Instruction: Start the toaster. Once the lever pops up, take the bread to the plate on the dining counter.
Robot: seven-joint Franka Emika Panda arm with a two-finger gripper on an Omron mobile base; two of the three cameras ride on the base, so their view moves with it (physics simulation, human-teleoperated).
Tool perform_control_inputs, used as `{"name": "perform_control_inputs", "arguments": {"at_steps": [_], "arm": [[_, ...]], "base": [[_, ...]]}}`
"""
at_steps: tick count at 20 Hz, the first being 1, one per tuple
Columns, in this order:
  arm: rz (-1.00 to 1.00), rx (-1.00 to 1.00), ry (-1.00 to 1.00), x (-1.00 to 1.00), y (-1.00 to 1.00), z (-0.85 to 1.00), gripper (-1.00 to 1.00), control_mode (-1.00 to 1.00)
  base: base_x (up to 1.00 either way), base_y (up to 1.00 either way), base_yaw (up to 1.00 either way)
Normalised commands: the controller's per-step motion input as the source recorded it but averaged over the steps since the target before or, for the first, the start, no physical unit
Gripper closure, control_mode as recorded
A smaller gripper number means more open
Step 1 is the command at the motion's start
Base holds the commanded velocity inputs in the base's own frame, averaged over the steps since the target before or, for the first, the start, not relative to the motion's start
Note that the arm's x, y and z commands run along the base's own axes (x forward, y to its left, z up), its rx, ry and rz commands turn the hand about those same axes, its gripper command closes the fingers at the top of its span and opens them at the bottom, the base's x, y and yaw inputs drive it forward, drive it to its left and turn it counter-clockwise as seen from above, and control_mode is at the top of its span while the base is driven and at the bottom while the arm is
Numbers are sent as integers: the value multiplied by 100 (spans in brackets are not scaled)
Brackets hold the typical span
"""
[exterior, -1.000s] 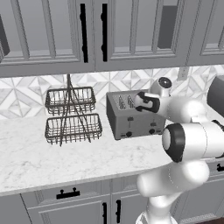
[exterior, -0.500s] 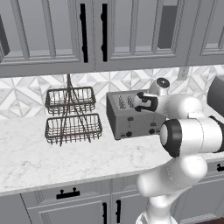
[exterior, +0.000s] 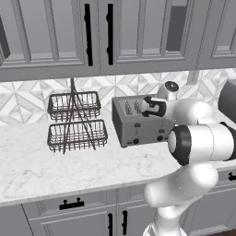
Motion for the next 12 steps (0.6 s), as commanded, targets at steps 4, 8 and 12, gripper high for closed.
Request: {"name": "perform_control_inputs", "arguments": {"at_steps": [4,8,12], "arm": [[0,0,0,11,0,0,-100,-100],[0,0,-4,4,0,0,-100,-100],[0,0,-7,0,0,0,-100,-100]], "base": [[0,0,0],[0,0,0],[0,0,0]]}}
